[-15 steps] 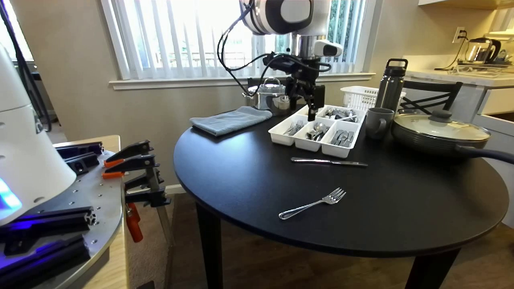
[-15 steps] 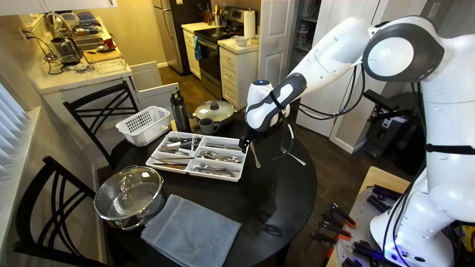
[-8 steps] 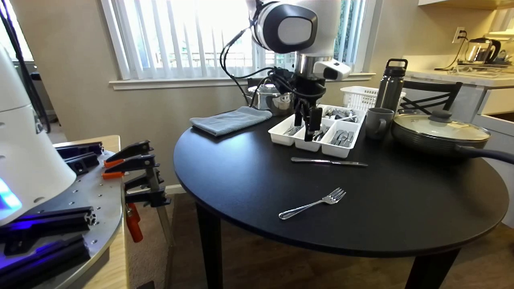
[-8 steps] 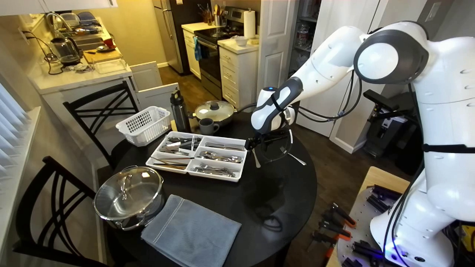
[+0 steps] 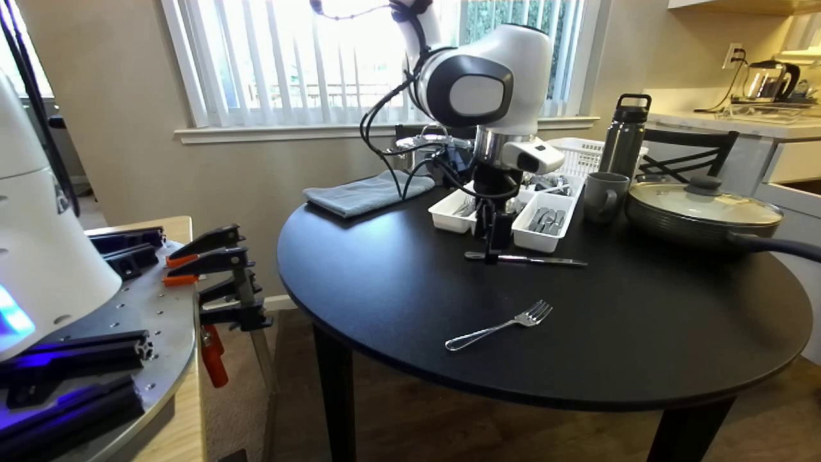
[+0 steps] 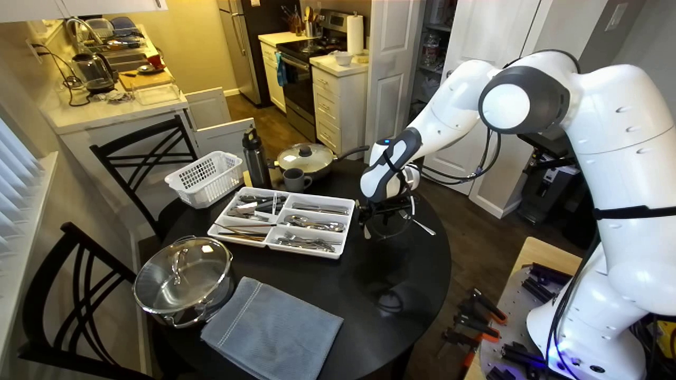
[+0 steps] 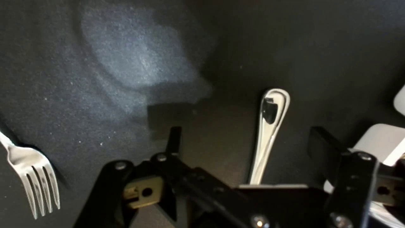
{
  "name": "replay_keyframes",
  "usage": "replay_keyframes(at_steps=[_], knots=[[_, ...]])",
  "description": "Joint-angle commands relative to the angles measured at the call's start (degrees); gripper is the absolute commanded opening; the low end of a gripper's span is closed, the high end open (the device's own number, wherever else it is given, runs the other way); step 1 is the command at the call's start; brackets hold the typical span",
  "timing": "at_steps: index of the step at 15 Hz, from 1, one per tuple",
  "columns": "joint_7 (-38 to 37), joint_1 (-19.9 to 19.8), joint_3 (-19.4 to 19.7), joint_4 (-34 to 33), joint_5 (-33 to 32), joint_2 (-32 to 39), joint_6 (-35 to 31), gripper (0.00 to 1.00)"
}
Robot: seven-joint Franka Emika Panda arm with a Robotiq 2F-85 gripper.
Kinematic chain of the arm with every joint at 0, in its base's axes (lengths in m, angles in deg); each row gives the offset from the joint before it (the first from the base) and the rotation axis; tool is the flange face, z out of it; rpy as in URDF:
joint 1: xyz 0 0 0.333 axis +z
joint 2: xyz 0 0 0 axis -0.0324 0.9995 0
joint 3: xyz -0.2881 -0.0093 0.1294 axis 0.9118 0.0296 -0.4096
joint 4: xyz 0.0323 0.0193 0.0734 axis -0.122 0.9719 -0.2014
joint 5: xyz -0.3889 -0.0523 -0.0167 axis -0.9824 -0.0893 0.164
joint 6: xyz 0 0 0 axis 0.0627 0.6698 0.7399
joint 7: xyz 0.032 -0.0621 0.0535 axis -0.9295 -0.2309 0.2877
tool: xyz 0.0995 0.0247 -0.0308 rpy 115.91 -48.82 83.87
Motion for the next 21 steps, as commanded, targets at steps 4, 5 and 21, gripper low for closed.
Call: replay_keyframes(at_steps=[4, 5, 21], knots=[[-8.4, 5.2, 5.4, -1.5, -1.8, 1.4, 0.5, 1.00], [-9.7, 6.1, 6.4, -1.8, -2.3, 1.5, 0.7, 1.00], [-15.8, 9.5, 9.6, -9.8, -4.3, 8.2, 4.4, 0.55]])
